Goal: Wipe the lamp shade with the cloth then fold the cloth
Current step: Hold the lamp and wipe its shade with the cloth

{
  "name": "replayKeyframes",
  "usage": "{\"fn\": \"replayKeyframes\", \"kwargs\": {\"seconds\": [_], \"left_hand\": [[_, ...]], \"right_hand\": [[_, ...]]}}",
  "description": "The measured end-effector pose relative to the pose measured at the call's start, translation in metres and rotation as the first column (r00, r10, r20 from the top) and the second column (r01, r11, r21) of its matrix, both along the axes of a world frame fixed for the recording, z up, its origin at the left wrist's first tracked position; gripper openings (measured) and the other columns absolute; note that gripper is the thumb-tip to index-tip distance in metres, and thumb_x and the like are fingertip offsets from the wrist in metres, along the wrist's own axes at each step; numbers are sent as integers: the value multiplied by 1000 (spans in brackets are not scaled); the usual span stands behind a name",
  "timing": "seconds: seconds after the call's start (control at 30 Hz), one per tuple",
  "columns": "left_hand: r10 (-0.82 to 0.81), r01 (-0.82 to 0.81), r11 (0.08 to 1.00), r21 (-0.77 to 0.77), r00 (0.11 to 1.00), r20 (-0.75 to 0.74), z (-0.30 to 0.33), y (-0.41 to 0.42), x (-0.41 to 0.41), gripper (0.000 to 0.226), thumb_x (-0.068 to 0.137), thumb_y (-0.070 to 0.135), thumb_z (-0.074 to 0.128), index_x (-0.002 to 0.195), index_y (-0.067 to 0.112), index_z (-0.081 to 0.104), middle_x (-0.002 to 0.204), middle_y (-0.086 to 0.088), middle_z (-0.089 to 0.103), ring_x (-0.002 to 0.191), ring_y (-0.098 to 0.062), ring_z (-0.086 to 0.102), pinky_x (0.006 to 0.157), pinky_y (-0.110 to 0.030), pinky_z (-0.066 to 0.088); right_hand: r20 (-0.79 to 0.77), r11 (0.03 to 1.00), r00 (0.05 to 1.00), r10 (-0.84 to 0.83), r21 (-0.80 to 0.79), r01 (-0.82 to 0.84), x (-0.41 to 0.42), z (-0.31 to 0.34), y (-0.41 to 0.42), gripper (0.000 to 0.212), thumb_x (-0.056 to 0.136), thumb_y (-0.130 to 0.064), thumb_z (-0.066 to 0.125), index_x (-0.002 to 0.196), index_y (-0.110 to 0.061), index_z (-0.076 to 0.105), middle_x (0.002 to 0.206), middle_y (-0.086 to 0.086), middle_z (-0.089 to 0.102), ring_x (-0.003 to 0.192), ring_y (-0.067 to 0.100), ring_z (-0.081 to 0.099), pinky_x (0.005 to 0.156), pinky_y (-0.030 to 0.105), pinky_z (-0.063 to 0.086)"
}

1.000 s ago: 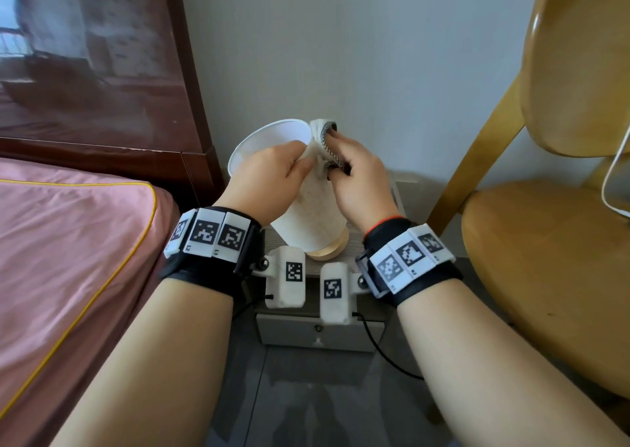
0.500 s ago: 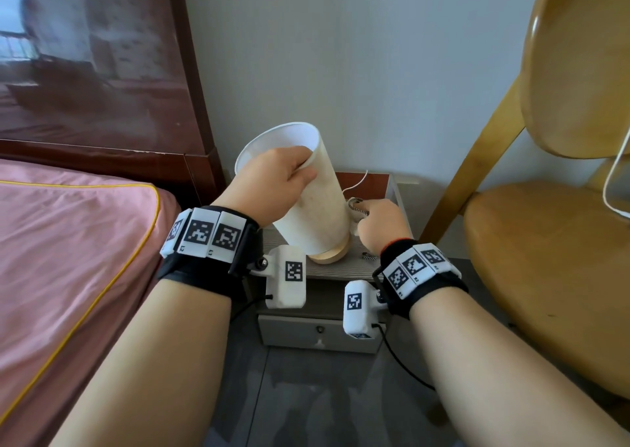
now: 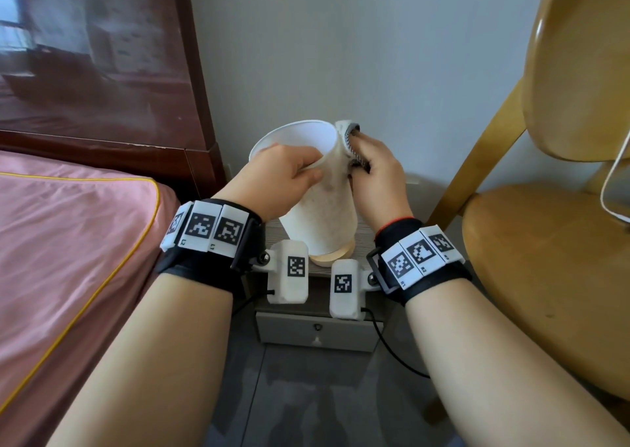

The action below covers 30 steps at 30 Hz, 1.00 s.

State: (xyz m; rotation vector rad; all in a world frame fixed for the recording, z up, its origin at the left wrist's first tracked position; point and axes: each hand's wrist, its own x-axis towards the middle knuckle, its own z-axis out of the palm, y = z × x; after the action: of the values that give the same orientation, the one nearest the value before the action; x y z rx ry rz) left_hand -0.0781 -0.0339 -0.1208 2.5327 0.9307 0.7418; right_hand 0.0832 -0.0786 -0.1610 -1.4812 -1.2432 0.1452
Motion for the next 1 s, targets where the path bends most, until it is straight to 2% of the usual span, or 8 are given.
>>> {"fn": "replayKeyframes", "kwargs": {"seconds": [0.1, 0.27, 0.47, 0.6, 0.67, 0.8, 0.9, 1.0], "left_hand": [[13, -13, 1000, 7, 1000, -2, 0, 1, -2, 23, 95, 22, 51, 91, 3, 62, 63, -6, 47, 60, -18, 41, 64, -33, 38], [27, -27, 999, -35, 1000, -2, -1, 2, -4, 25, 96, 24, 49, 89, 2, 60, 67, -9, 49, 61, -20, 42, 60, -33, 37], [27, -28, 999, -20, 999, -37, 0, -3, 0, 24, 97, 26, 47, 93, 8, 62, 68, -7, 51, 63, -21, 45, 64, -37, 43], [21, -22, 999, -31, 999, -35, 1, -3, -2, 24, 97, 26, 47, 93, 6, 61, 66, -5, 48, 62, -20, 44, 63, -36, 42], [19, -20, 999, -26, 999, -35, 1, -2, -3, 25, 97, 26, 47, 94, 6, 61, 68, -7, 50, 63, -20, 45, 64, -37, 43], [-4, 3, 1000, -18, 999, -40, 1, -4, 1, 20, 96, 27, 48, 95, 15, 64, 74, -12, 59, 69, -24, 52, 68, -36, 47], [-22, 22, 1000, -1, 998, -64, 1, -8, 5, 18, 95, 28, 48, 94, 18, 63, 73, -8, 60, 73, -25, 53, 69, -34, 45], [-36, 36, 999, -2, 996, -83, 1, -9, 6, 19, 95, 27, 48, 90, 14, 60, 72, -10, 59, 70, -24, 51, 69, -36, 46]], "right_hand": [[-50, 989, 998, 29, -145, -36, 3, -17, 0, 48, 87, 7, 44, 126, -14, 62, 136, 6, 55, 127, 19, 49, 110, 36, 37], [110, 902, 994, 5, -429, 43, 15, -49, -8, 51, 89, 3, 42, 133, -20, 56, 142, 4, 49, 129, 24, 46, 111, 38, 36], [315, 587, 945, 88, -783, 206, 33, -52, -11, 50, 88, -2, 46, 135, -18, 53, 135, 13, 56, 116, 32, 56, 94, 36, 47], [228, 779, 971, -67, -597, 194, 32, -41, -9, 51, 88, -2, 43, 134, -22, 54, 135, 6, 57, 120, 30, 55, 93, 34, 47], [91, 901, 980, -175, -387, 197, 30, -29, -5, 46, 89, -3, 43, 128, -21, 59, 123, 5, 61, 109, 28, 59, 80, 30, 51], [79, 971, 971, -224, 106, 216, 21, -2, -3, 44, 86, 2, 43, 123, -13, 60, 123, 10, 58, 117, 21, 52, 96, 18, 37], [45, 989, 999, -8, 146, 1, 11, 4, -2, 47, 87, -3, 42, 126, -22, 60, 123, 0, 59, 114, 16, 55, 96, 21, 41], [-258, 987, 953, 157, 18, -158, 10, -5, -2, 47, 89, -3, 43, 111, -38, 65, 109, -8, 65, 99, 14, 62, 89, 35, 51]]}}
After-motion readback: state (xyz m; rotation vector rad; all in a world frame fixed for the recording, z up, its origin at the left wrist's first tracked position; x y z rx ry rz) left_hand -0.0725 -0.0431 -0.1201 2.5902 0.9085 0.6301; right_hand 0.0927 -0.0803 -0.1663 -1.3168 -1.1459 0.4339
